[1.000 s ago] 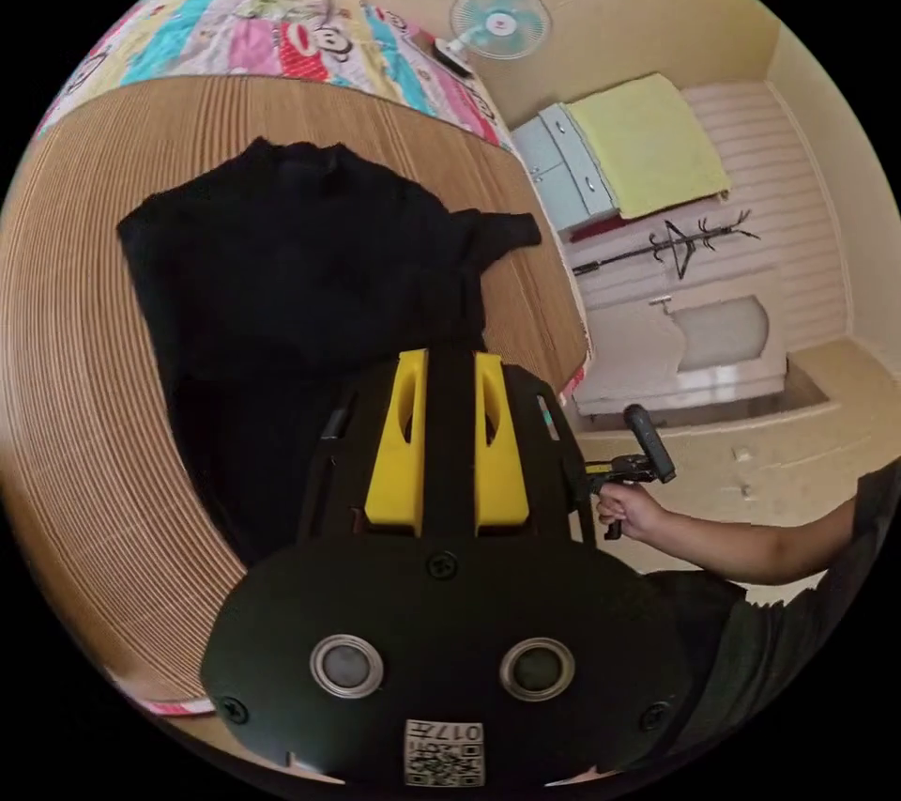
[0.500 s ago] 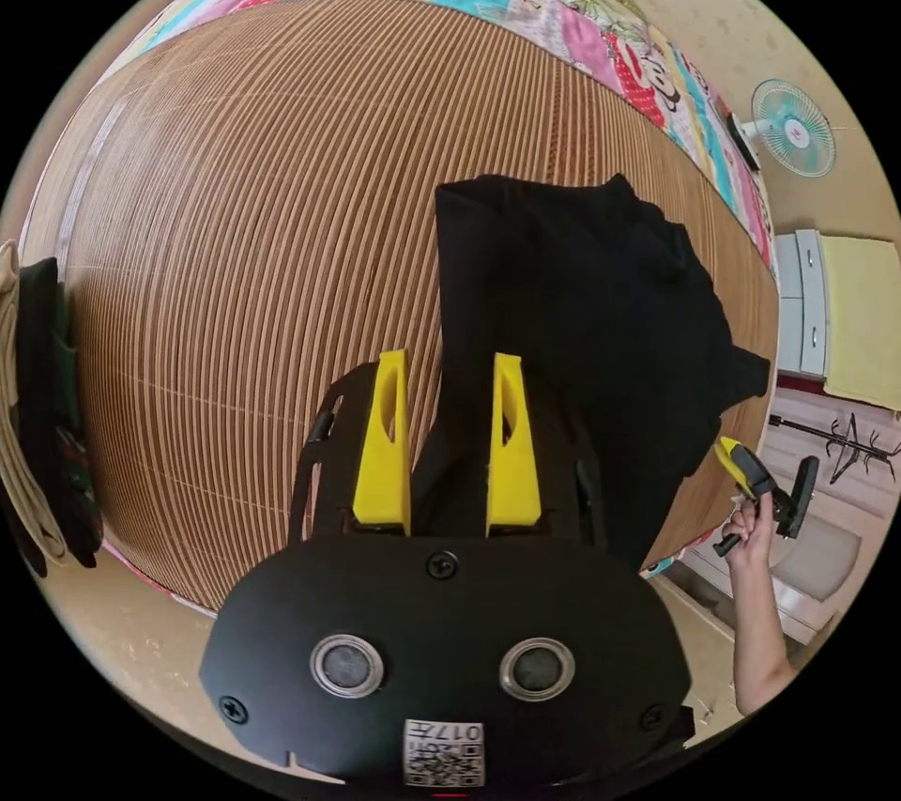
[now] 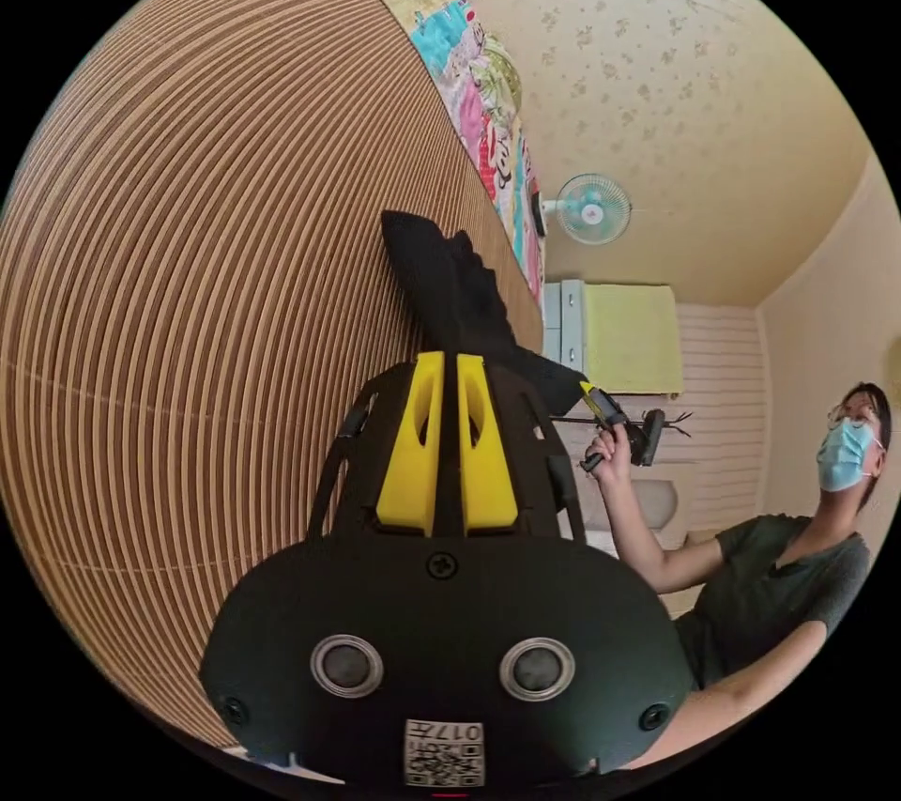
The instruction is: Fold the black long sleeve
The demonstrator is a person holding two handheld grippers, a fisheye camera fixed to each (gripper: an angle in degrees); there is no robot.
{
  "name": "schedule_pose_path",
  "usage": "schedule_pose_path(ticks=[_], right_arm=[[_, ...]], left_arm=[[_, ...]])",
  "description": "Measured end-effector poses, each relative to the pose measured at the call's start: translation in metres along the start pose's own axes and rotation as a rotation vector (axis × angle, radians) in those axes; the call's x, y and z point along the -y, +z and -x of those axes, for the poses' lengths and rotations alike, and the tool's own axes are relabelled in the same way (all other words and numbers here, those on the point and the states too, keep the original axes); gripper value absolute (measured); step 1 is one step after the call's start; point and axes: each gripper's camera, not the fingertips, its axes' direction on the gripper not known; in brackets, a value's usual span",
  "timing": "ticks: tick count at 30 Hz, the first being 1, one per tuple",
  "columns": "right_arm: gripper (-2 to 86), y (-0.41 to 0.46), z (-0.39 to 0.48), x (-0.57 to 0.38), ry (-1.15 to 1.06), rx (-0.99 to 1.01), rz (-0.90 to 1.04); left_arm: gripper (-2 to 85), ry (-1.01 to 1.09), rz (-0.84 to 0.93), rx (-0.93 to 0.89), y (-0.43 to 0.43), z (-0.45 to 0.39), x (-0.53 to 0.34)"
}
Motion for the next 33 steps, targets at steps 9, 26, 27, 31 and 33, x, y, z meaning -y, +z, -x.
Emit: schedule_pose_path(ticks=[9, 26, 27, 31, 33], right_arm=[[2.9, 0.05, -0.039, 0.081, 0.183, 0.003, 0.196], [6.7, -0.051, -0.25, 0.078, 0.575, 0.122, 0.128], [7.6, -0.051, -0.277, 0.089, 0.638, 0.155, 0.133], [12.2, -0.061, -0.358, 0.123, 0.878, 0.482, -0.067], [12.5, -0.062, -0.382, 0.134, 0.967, 0.519, -0.112]], left_arm=[[9.4, -0.199, -0.255, 0.146, -0.058, 0.041, 0.003], [5.1, -0.241, -0.175, 0.141, -0.069, 0.093, 0.081], [5.9, -0.225, -0.207, 0.152, -0.08, 0.089, 0.07], [7.6, -0.232, -0.275, 0.207, -0.106, 0.074, 0.027], [7.7, -0.24, -0.249, 0.251, -0.105, 0.064, 0.002]])
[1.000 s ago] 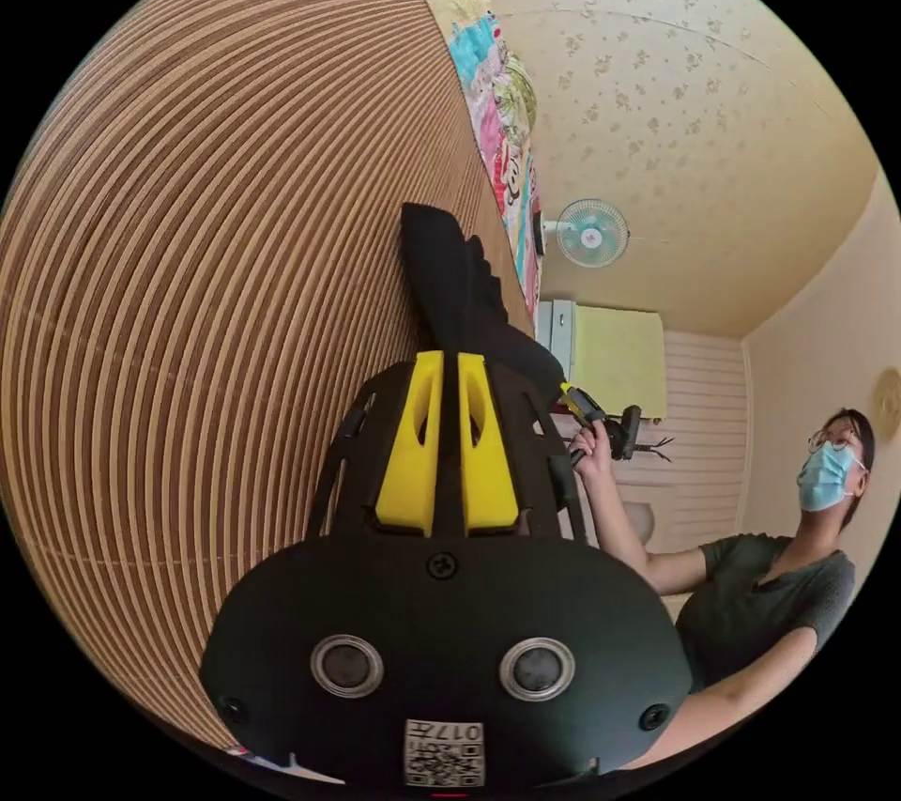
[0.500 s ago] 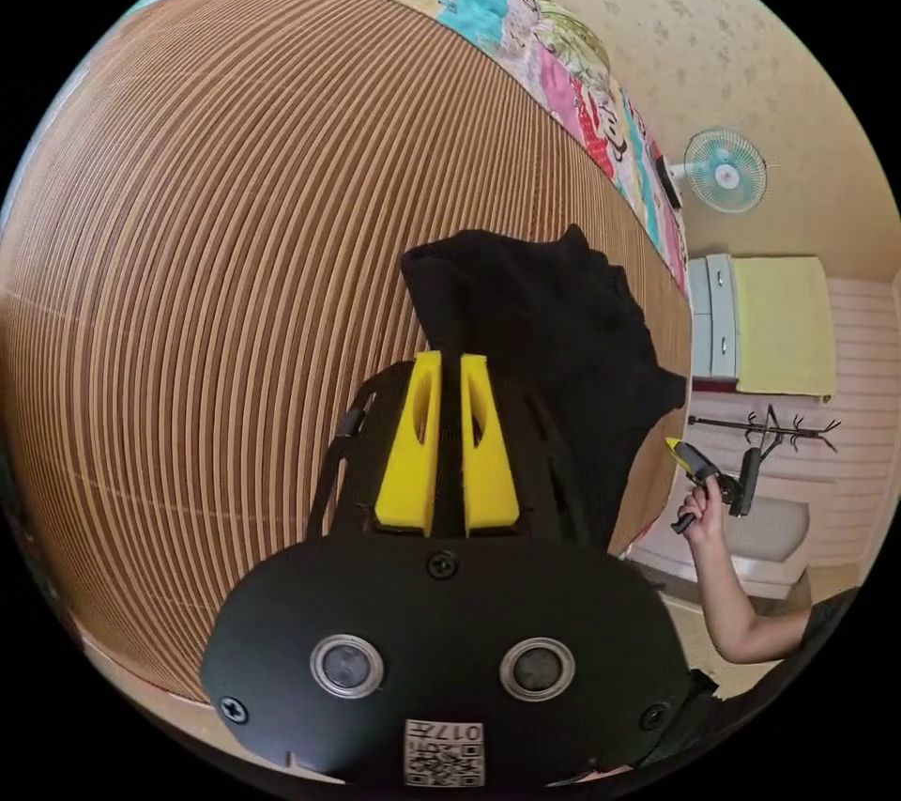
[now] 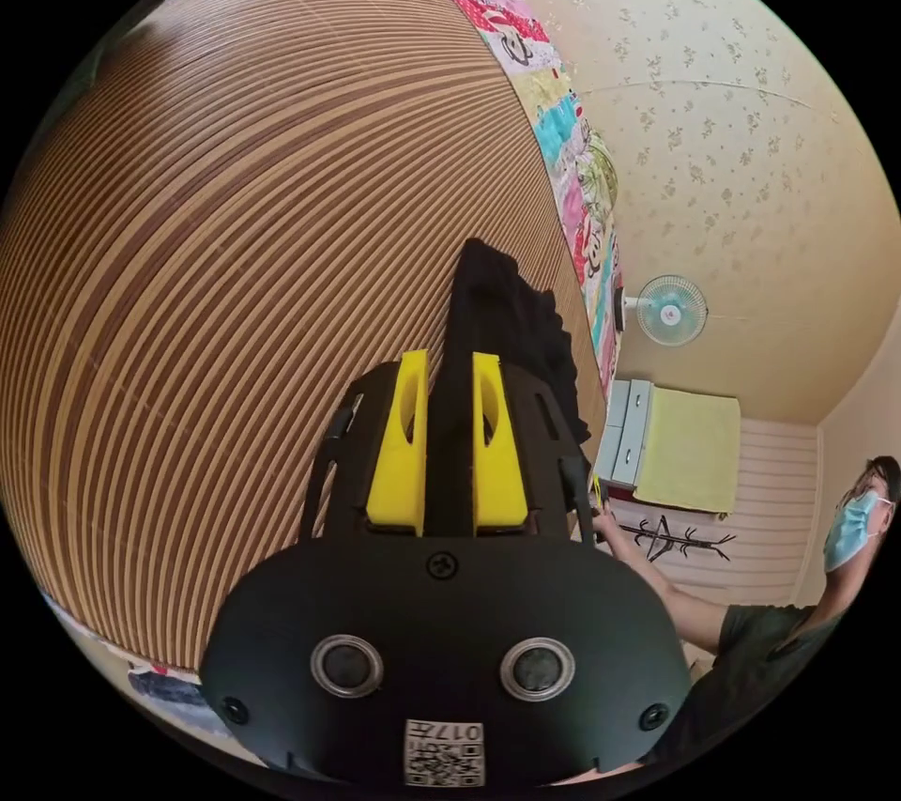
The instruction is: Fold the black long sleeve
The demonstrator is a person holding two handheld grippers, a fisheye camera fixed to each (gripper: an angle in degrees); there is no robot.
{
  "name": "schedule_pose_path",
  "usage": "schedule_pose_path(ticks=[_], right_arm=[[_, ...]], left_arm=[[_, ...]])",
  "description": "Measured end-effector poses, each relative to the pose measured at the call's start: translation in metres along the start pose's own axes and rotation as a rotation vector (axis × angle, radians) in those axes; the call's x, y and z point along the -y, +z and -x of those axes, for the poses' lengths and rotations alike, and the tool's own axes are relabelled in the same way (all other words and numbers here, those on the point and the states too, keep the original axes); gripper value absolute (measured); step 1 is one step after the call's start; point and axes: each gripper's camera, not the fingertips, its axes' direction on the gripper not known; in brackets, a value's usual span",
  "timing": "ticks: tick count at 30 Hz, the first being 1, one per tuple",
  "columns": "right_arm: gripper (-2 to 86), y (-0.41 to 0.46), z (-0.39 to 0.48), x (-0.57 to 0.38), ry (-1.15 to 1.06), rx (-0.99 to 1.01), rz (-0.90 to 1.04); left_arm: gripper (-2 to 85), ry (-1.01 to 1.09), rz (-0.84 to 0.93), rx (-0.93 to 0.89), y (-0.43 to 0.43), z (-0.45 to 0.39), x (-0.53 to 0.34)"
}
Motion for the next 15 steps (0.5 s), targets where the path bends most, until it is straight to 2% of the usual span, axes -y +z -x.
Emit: schedule_pose_path(ticks=[4, 6, 9, 11, 13, 15], right_arm=[[7.4, -0.016, -0.006, 0.028, 0.121, 0.002, -0.126], [5.4, -0.018, -0.012, 0.031, 0.168, 0.084, -0.145], [4.1, -0.033, -0.002, 0.031, 0.049, 0.286, -0.156], [3.7, -0.046, 0.011, 0.03, -0.08, 0.361, -0.08], [3.6, -0.078, 0.025, 0.025, -0.236, 0.277, -0.007], [3.7, -0.11, 0.016, 0.023, -0.27, 0.099, -0.06]], left_arm=[[7.5, 0.017, 0.055, 0.062, 0.006, -0.012, -0.031], [6.7, -0.004, 0.081, 0.085, 0.018, -0.023, -0.054], [6.3, 0.018, 0.096, 0.089, 0.028, -0.043, -0.071], [4.5, 0.026, 0.096, 0.1, 0.031, -0.054, -0.078], [2.5, 0.035, 0.125, 0.085, 0.038, -0.061, -0.083], [1.3, 0.058, 0.186, 0.036, 0.05, -0.064, -0.088]])
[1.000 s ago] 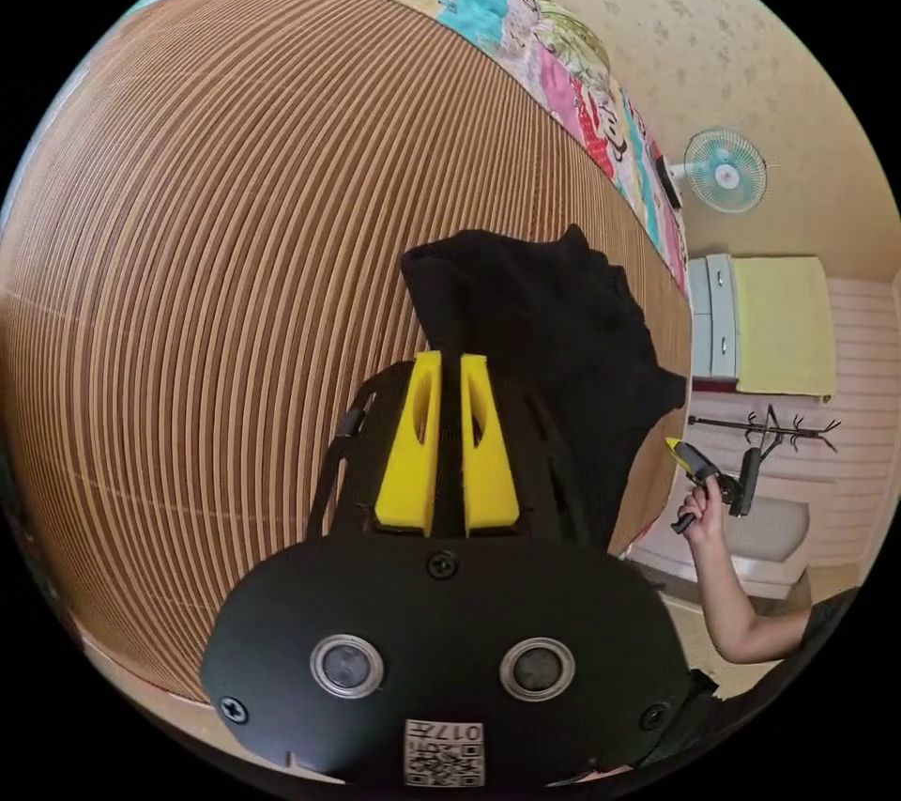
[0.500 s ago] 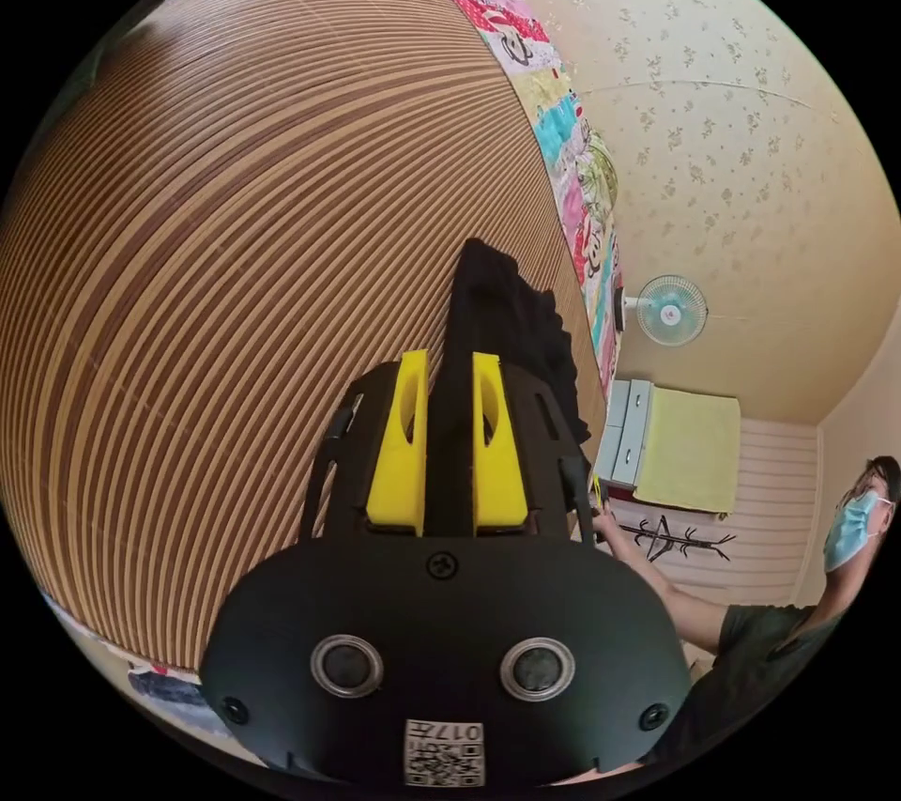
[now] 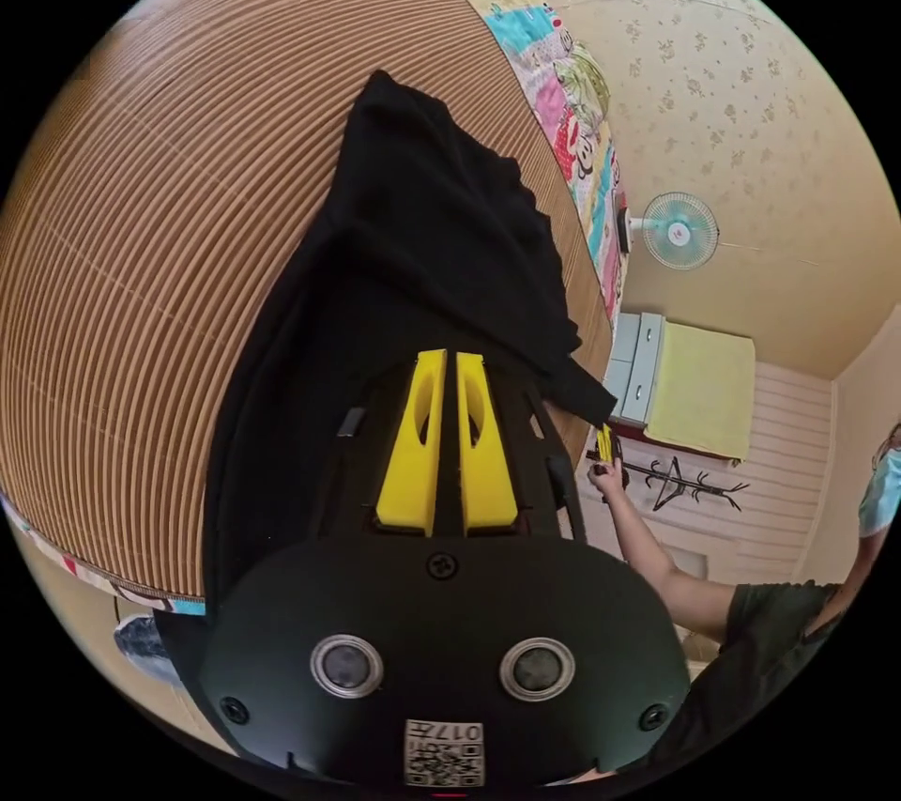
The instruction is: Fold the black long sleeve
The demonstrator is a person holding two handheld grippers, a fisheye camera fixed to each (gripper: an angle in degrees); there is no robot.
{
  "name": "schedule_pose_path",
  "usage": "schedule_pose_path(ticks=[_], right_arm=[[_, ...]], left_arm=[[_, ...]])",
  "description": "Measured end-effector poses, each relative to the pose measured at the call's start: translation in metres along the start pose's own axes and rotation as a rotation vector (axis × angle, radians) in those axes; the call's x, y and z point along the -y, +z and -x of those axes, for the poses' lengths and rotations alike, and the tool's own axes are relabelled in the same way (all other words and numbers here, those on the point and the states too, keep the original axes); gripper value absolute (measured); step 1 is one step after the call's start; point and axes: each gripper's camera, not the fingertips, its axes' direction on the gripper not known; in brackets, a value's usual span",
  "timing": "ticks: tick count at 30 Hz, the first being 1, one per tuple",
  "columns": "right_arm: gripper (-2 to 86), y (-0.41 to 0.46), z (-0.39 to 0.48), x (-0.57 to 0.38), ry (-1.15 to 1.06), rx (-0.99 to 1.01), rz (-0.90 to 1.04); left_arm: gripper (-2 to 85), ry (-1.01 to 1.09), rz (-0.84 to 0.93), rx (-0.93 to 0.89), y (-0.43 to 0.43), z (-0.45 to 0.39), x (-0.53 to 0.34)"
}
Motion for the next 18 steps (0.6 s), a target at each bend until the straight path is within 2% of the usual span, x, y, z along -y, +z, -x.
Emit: schedule_pose_path(ticks=[2, 3, 4, 6, 10, 11, 13, 14, 16, 18], right_arm=[[4.2, -0.022, -0.036, 0.002, 0.086, -0.092, -0.003], [4.8, -0.028, -0.073, 0.003, 0.218, -0.081, 0.028], [5.6, -0.034, -0.107, -0.002, 0.336, -0.019, 0.023], [6.8, -0.045, -0.137, -0.015, 0.402, 0.124, -0.09], [4.5, -0.026, -0.143, -0.042, 0.506, 0.286, -0.254], [4.1, -0.019, -0.136, -0.046, 0.49, 0.362, -0.275], [3.5, 0.022, -0.082, -0.058, 0.305, 0.695, -0.203], [3.4, 0.034, -0.062, -0.063, 0.238, 0.753, -0.151], [3.2, 0.08, 0.029, -0.113, -0.014, 0.868, 0.081], [3.0, 0.117, 0.087, -0.174, -0.175, 0.881, 0.252]], left_arm=[[0.5, 0.018, 0.036, 0.003, 0.009, -0.001, -0.004], [0.1, 0.035, 0.06, 0.009, 0.015, -0.001, -0.006], [0.0, 0.042, 0.071, 0.011, 0.018, -0.001, -0.007], [-0.2, 0.049, 0.092, 0.014, 0.025, 0.005, -0.012], [-0.4, 0.006, 0.093, 0.002, 0.025, 0.018, -0.024], [-0.5, -0.004, 0.092, 0.017, 0.022, 0.019, -0.028], [-0.5, 0.009, 0.083, 0.066, 0.016, 0.016, -0.034], [-0.4, 0.031, 0.082, 0.075, 0.012, 0.012, -0.036], [0.2, 0.053, 0.076, 0.057, 0.006, 0.009, -0.04], [2.6, 0.039, 0.038, 0.048, -0.004, 0.009, -0.048]])
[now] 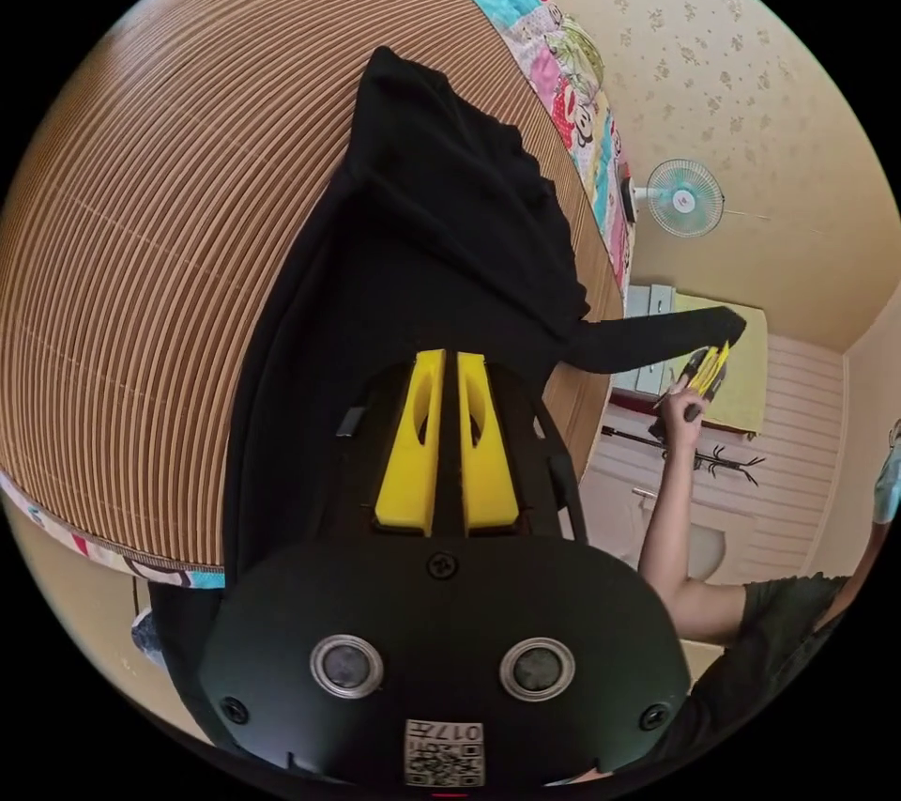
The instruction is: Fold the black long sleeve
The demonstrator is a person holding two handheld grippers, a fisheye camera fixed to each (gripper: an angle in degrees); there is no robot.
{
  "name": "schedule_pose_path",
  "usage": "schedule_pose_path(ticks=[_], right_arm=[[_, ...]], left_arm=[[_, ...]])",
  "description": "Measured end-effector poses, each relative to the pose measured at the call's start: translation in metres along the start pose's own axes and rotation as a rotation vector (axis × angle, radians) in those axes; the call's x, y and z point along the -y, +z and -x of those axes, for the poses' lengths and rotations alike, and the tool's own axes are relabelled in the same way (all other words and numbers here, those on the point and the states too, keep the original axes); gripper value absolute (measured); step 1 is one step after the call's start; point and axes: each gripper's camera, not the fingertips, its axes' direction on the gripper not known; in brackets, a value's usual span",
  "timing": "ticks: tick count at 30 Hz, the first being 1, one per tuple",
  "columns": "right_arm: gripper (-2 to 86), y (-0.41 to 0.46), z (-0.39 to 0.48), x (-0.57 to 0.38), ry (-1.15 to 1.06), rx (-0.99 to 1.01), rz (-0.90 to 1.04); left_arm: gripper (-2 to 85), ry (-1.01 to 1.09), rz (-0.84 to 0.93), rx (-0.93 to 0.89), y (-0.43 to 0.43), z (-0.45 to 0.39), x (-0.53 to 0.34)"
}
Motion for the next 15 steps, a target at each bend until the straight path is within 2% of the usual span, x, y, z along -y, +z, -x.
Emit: schedule_pose_path(ticks=[3, 5, 7, 10, 15], right_arm=[[2.8, 0.119, -0.026, -0.102, -0.051, -0.147, 0.27], [2.9, 0.18, -0.077, -0.173, -0.03, -0.368, 0.535], [3.0, 0.228, -0.164, -0.271, 0.149, -0.686, 0.943], [2.9, 0.208, -0.188, -0.337, 0.135, -0.694, 1.046], [3.2, 0.129, -0.189, -0.368, 0.073, -0.801, 1.058]], left_arm=[[5.7, -0.042, -0.059, -0.009, -0.011, 0.009, -0.009], [7.0, -0.087, -0.112, -0.021, -0.02, 0.019, -0.014], [7.9, -0.13, -0.175, -0.041, -0.031, 0.03, -0.019], [8.5, -0.151, -0.262, -0.054, -0.048, 0.041, -0.019], [10.7, 0.098, -0.236, 0.125, -0.039, 0.011, 0.011]])
